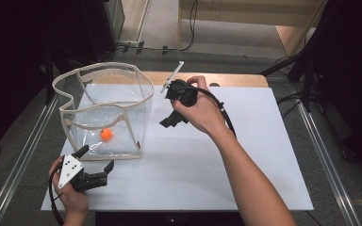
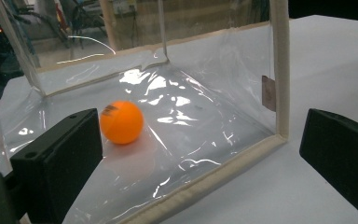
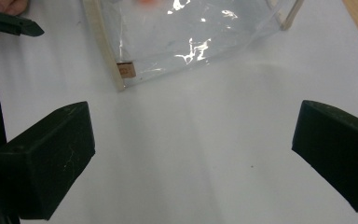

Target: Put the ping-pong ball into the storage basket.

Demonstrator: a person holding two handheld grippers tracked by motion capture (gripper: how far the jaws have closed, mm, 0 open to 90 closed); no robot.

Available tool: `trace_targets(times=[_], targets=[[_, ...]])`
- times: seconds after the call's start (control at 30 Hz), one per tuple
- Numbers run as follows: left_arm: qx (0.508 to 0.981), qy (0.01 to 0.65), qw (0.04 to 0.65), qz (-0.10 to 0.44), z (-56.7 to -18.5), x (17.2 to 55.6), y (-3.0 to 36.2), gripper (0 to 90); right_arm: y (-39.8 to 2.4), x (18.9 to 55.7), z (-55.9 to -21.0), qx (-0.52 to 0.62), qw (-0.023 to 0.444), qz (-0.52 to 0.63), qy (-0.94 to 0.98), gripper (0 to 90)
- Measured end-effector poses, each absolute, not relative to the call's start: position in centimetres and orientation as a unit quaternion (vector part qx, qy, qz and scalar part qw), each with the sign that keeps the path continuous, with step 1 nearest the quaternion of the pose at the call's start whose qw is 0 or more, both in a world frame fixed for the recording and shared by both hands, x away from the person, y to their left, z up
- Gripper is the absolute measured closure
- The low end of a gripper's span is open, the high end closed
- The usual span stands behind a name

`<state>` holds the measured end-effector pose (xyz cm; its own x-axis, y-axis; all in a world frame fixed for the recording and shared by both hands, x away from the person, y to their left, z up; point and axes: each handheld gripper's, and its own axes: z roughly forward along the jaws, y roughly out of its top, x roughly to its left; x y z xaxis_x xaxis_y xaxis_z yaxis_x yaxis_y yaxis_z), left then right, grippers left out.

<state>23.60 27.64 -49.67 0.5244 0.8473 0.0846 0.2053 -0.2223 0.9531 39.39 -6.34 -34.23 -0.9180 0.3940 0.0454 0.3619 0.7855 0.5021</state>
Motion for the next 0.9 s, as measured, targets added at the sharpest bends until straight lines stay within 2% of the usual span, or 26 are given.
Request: trace_targets(times=[0.9], targets=[[0.717, 0.367, 0.499, 0.319, -49.7, 23.6, 27.6, 0.0, -9.6, 37.2, -38.2, 0.225, 0.032, 0.264, 0.938, 0.0]])
